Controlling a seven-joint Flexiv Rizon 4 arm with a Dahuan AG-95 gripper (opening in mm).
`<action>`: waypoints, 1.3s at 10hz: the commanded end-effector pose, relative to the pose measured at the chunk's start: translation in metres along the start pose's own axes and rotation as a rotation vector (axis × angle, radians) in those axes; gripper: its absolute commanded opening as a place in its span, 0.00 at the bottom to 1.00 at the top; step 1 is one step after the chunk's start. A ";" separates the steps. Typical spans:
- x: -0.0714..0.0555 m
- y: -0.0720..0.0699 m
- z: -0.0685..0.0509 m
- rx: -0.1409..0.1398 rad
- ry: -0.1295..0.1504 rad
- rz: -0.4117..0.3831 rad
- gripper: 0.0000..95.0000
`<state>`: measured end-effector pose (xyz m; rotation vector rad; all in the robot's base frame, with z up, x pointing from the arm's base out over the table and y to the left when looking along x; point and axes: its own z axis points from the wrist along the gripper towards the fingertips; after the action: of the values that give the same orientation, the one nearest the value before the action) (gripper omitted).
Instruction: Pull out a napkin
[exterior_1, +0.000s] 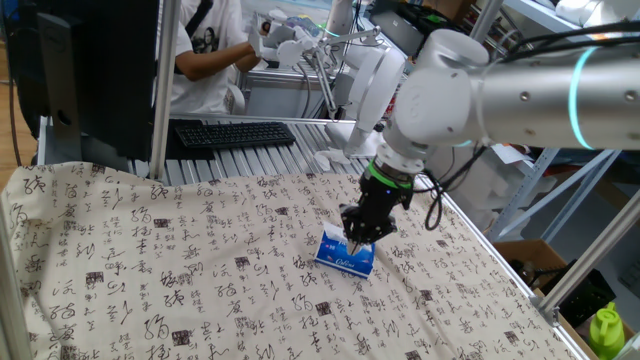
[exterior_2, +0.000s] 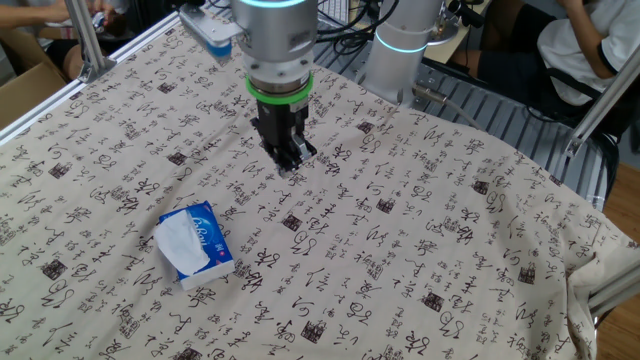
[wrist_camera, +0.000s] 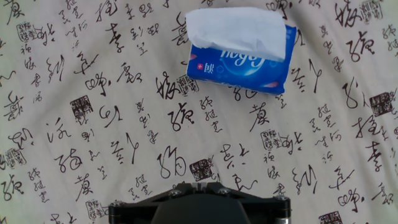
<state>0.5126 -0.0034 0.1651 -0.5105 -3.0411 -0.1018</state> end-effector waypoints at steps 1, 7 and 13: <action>-0.007 0.000 0.001 -0.002 0.021 -0.009 0.00; -0.049 0.003 -0.010 0.011 0.040 -0.032 0.00; -0.085 -0.006 -0.006 0.023 0.022 -0.057 0.00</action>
<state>0.5912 -0.0376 0.1654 -0.4163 -3.0350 -0.0733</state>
